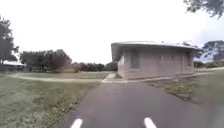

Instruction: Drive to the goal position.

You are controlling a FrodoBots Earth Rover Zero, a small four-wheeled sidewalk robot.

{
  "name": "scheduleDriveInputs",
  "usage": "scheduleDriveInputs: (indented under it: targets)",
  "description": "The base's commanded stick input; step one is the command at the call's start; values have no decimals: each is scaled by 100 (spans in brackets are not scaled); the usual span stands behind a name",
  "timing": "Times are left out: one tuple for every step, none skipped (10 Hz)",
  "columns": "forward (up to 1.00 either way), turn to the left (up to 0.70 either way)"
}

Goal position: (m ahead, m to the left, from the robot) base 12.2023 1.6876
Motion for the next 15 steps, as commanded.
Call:
scheduleDriveInputs:
  targets:
    - [84,3]
    - [84,3]
    - [84,3]
    - [84,3]
    - [84,3]
    - [84,3]
    - [84,3]
    - [84,3]
    - [84,3]
    - [84,3]
    - [84,3]
    - [84,3]
    - [84,3]
    - [84,3]
    - [84,3]
